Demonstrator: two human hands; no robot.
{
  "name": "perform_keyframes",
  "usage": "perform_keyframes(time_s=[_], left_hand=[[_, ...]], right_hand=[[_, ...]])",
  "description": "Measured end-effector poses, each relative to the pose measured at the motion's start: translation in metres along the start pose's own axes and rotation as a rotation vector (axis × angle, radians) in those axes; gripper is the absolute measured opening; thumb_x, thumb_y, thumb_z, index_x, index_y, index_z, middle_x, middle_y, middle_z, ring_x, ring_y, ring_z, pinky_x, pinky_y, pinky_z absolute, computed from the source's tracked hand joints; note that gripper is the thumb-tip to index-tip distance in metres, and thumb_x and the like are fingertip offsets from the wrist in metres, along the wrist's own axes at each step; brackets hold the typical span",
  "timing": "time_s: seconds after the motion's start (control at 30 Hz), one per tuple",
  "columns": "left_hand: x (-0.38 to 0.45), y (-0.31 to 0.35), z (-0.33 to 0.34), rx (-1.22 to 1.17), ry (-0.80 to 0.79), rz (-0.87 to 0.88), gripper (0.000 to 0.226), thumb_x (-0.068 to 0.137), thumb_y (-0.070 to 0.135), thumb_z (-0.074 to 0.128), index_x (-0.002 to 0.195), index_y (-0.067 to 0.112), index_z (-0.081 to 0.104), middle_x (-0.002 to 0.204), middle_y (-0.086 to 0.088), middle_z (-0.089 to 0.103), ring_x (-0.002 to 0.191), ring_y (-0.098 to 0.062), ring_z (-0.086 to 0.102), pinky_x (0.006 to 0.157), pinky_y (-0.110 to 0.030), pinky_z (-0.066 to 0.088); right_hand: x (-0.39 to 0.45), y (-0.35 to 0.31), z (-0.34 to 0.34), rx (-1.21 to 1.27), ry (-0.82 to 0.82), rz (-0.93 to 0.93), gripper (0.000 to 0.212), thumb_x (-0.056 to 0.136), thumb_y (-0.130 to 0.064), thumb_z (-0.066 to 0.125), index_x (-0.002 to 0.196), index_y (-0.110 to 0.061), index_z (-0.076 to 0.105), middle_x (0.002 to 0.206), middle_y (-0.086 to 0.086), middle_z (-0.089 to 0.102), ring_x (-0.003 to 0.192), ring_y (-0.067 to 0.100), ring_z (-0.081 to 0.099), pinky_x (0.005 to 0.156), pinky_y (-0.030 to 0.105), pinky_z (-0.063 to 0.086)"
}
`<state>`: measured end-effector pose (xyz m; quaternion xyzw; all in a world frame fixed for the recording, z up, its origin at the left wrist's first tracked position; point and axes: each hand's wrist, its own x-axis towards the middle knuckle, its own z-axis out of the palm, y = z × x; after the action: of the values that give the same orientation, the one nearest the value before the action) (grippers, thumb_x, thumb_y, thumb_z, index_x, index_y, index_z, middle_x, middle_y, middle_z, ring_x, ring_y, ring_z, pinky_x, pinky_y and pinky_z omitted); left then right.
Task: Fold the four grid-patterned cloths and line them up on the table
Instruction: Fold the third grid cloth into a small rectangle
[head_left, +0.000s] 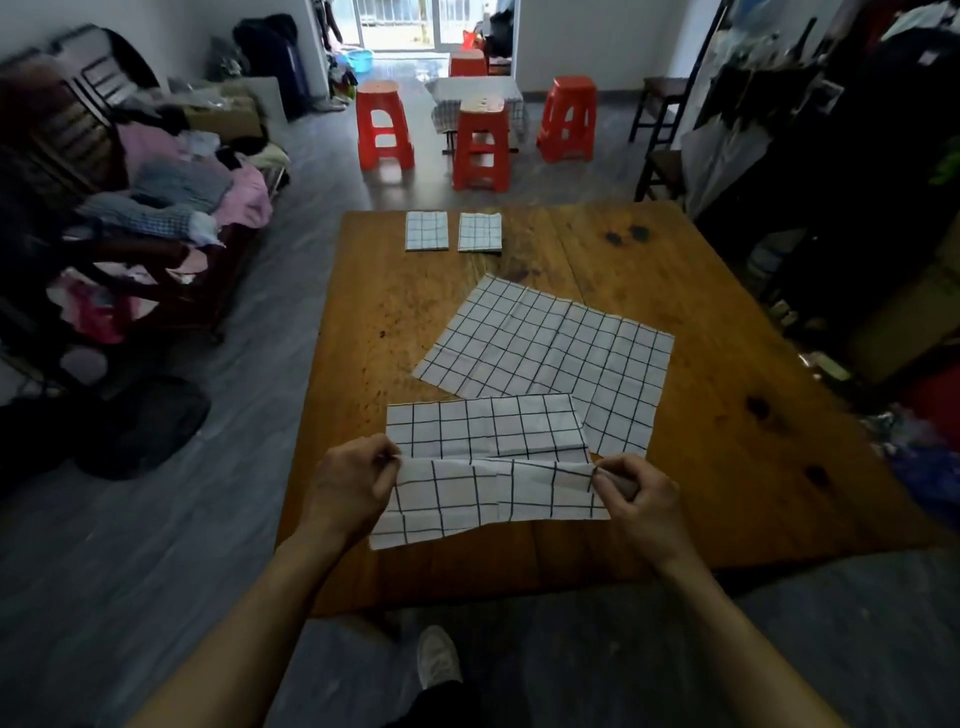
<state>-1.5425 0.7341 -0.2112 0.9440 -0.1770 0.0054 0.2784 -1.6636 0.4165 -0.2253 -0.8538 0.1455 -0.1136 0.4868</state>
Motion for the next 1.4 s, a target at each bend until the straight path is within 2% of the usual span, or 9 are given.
perform_keyframes(time_s=[0.17, 0.3, 0.67, 0.83, 0.93, 1.03, 1.1, 1.3, 1.4], left_hand=[[0.048, -0.011, 0.017, -0.051, -0.037, -0.004, 0.006, 0.091, 0.020, 0.063, 0.090, 0.026, 0.063, 0.081, 0.009, 0.064, 0.075, -0.005, 0.060, 0.067, -0.030, 0.057], [0.081, -0.019, 0.026, -0.100, -0.031, -0.029, 0.007, 0.090, 0.018, 0.065, 0.090, 0.025, 0.063, 0.082, 0.008, 0.065, 0.077, -0.006, 0.061, 0.067, -0.026, 0.055], [0.126, -0.044, 0.050, -0.144, -0.056, -0.121, 0.007, 0.089, 0.017, 0.066, 0.093, 0.023, 0.064, 0.089, 0.005, 0.067, 0.083, -0.011, 0.064, 0.076, -0.037, 0.059], [0.122, -0.041, 0.064, 0.109, 0.054, -0.204, 0.038, 0.081, 0.023, 0.074, 0.117, 0.020, 0.061, 0.108, -0.004, 0.064, 0.105, -0.023, 0.056, 0.087, -0.039, 0.049], [0.108, -0.036, 0.070, 0.153, 0.092, -0.244, 0.039, 0.080, 0.024, 0.073, 0.117, 0.019, 0.061, 0.113, -0.006, 0.063, 0.111, -0.024, 0.053, 0.088, -0.038, 0.046], [0.096, -0.024, 0.081, 0.161, 0.059, -0.278, 0.037, 0.082, 0.025, 0.071, 0.117, 0.020, 0.061, 0.117, -0.003, 0.061, 0.115, -0.021, 0.052, 0.091, -0.033, 0.044], [0.085, -0.020, 0.087, 0.167, 0.012, -0.268, 0.034, 0.084, 0.027, 0.070, 0.116, 0.022, 0.061, 0.117, 0.000, 0.061, 0.115, -0.018, 0.051, 0.091, -0.029, 0.042], [0.048, 0.007, 0.122, 0.261, -0.098, -0.294, 0.034, 0.076, 0.028, 0.077, 0.107, 0.022, 0.064, 0.109, 0.001, 0.064, 0.103, -0.018, 0.057, 0.083, -0.032, 0.050], [0.032, 0.019, 0.139, 0.289, -0.140, -0.223, 0.035, 0.072, 0.028, 0.080, 0.103, 0.023, 0.064, 0.106, 0.001, 0.062, 0.098, -0.018, 0.058, 0.078, -0.031, 0.054]], right_hand=[[0.039, -0.001, 0.005, -0.055, 0.007, 0.039, 0.009, 0.091, -0.013, 0.065, 0.094, -0.021, 0.065, 0.088, -0.007, 0.065, 0.082, 0.003, 0.064, 0.065, 0.014, 0.053], [0.075, -0.007, 0.011, -0.136, 0.013, 0.085, 0.007, 0.092, -0.018, 0.065, 0.096, -0.024, 0.064, 0.089, -0.011, 0.064, 0.083, 0.000, 0.062, 0.062, 0.014, 0.051], [0.145, 0.012, 0.034, -0.219, -0.056, 0.181, 0.014, 0.091, -0.020, 0.065, 0.105, -0.020, 0.064, 0.096, -0.008, 0.063, 0.095, 0.011, 0.062, 0.076, 0.023, 0.054], [0.157, 0.022, 0.039, -0.216, 0.023, 0.166, 0.027, 0.093, -0.023, 0.063, 0.119, -0.015, 0.059, 0.106, -0.004, 0.057, 0.102, 0.013, 0.056, 0.084, 0.028, 0.049], [0.155, 0.034, 0.041, -0.311, 0.072, 0.024, 0.025, 0.094, -0.025, 0.061, 0.117, -0.014, 0.060, 0.108, -0.002, 0.059, 0.105, 0.016, 0.056, 0.088, 0.032, 0.047], [0.150, 0.047, 0.042, -0.421, -0.010, -0.127, 0.026, 0.093, -0.025, 0.061, 0.118, -0.017, 0.058, 0.114, -0.001, 0.058, 0.110, 0.013, 0.050, 0.094, 0.028, 0.038], [0.140, 0.049, 0.053, -0.457, -0.097, -0.178, 0.030, 0.091, -0.024, 0.063, 0.120, -0.020, 0.058, 0.120, -0.001, 0.056, 0.115, 0.010, 0.046, 0.099, 0.029, 0.039], [0.104, 0.060, 0.086, -0.459, -0.495, -0.274, 0.042, 0.092, -0.028, 0.061, 0.133, -0.018, 0.055, 0.136, 0.000, 0.049, 0.125, 0.013, 0.044, 0.103, 0.016, 0.027], [0.085, 0.064, 0.102, -0.485, -0.565, -0.384, 0.045, 0.085, -0.024, 0.067, 0.127, -0.016, 0.057, 0.132, 0.004, 0.051, 0.120, 0.019, 0.052, 0.101, 0.020, 0.036]])
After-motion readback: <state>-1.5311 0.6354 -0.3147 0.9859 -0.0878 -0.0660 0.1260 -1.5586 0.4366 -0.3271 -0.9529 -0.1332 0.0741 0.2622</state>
